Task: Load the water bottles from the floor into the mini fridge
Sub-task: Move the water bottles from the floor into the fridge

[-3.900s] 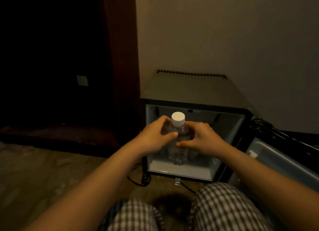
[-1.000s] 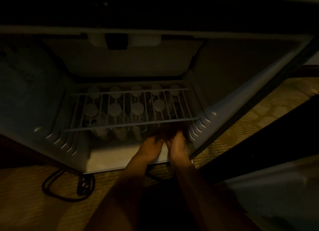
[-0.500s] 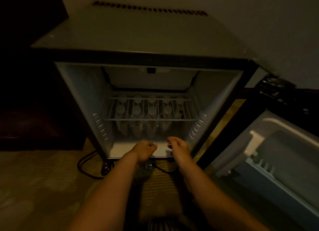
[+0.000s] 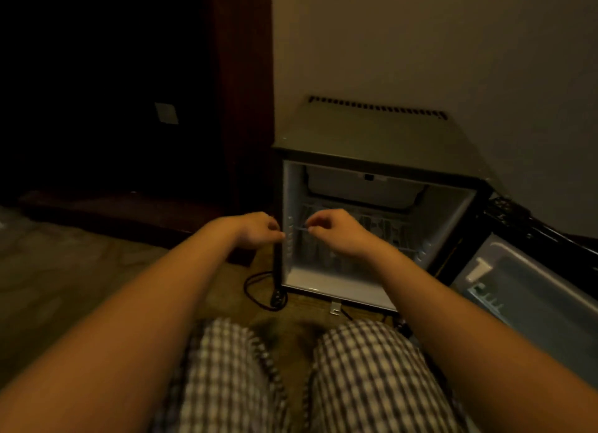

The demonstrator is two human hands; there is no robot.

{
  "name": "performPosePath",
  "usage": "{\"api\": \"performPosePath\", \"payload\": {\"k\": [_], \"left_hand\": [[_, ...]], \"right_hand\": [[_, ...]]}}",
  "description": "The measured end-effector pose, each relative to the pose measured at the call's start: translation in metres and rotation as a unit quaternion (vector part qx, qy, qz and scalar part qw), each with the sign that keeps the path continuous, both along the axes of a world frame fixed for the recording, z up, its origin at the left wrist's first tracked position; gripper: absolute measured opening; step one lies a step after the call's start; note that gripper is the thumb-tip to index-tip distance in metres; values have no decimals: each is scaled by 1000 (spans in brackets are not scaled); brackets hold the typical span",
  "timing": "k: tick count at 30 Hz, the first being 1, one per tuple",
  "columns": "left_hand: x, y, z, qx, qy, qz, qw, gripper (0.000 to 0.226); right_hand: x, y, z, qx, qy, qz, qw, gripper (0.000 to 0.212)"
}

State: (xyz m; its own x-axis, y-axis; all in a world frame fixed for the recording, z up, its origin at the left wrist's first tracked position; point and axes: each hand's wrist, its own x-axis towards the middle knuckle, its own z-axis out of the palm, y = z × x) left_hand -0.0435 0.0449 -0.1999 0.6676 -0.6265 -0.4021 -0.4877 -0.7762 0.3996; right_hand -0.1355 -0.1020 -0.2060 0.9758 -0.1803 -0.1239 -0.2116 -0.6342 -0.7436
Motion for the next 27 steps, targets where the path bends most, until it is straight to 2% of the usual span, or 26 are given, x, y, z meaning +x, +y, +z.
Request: {"api": "performPosePath", "payload": {"k": [7, 11, 16, 21, 27], "left_hand": [[-6, 152, 38, 67, -76, 86, 991, 40], [-26, 231, 33, 60, -55, 139, 987, 40], [-53, 312, -5, 53, 17, 204, 977, 39], [-77, 353, -64, 11, 87, 260, 962, 36], [-95, 361, -139, -99, 157, 363, 913, 35]], "right_hand": [[3, 113, 59, -79, 5, 172, 982, 30], [3, 186, 59, -98, 31, 246, 964, 31], [7, 264, 24, -98, 78, 307, 944, 32], [19, 305, -27, -110, 124, 319, 933, 29], [35, 315, -91, -146, 165, 279, 935, 36]]}}
